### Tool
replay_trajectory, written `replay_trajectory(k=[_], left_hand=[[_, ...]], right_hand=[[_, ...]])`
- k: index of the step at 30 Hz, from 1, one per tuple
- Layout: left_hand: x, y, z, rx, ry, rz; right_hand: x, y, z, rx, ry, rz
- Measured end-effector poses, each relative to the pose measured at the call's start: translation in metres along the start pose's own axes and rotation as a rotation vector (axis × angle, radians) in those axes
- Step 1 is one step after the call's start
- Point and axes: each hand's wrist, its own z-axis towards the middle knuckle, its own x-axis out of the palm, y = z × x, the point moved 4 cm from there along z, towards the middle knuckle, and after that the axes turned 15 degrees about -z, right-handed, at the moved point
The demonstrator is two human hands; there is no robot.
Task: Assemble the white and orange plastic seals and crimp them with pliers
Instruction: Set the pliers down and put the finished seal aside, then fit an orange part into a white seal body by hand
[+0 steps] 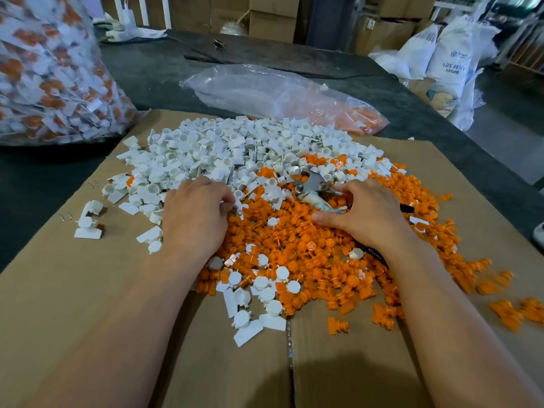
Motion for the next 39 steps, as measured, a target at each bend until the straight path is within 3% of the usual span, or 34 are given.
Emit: replay_trajectory(k=[7, 10, 12, 16, 19, 25, 28, 32, 39], left_hand=[[0.000, -0.002, 0.000, 0.003, 0.037, 0.039], [0.001, -0.001, 0.000, 0.030, 0.037, 0.053], [0.001, 0.000, 0.000, 0.037, 0.018, 0.042], [-0.009, -0.004, -0.001, 0.035, -0.139, -0.158], [-0.017, -0.008, -0.005, -0.023, -0.244, -0.422], [-0.011, -0.013, -0.007, -0.230, -0.080, -1.010], [-0.006, -0.014, -0.006, -0.316, -0.008, -1.191], [-0.003, -0.012, -0.006, -0.348, 0.062, -1.317], [-0.002, -0.017, -0.009, -0.277, 0.076, -1.298]], right_hand=[[-0.004, 0.000, -0.002, -0.003, -0.009, 0.044], [-0.023, 0.005, -0.010, -0.032, -0.274, 0.228], [-0.037, 0.020, -0.020, -0.157, -0.389, 0.313], [-0.028, 0.058, -0.032, -0.451, -0.225, 0.158], [-0.021, 0.067, -0.034, -0.517, -0.174, 0.078], [-0.012, 0.075, -0.029, -0.522, -0.126, 0.052], [-0.013, 0.076, -0.028, -0.512, -0.137, 0.072], [-0.011, 0.075, -0.029, -0.516, -0.143, 0.102], [-0.016, 0.068, -0.032, -0.500, -0.168, 0.263]])
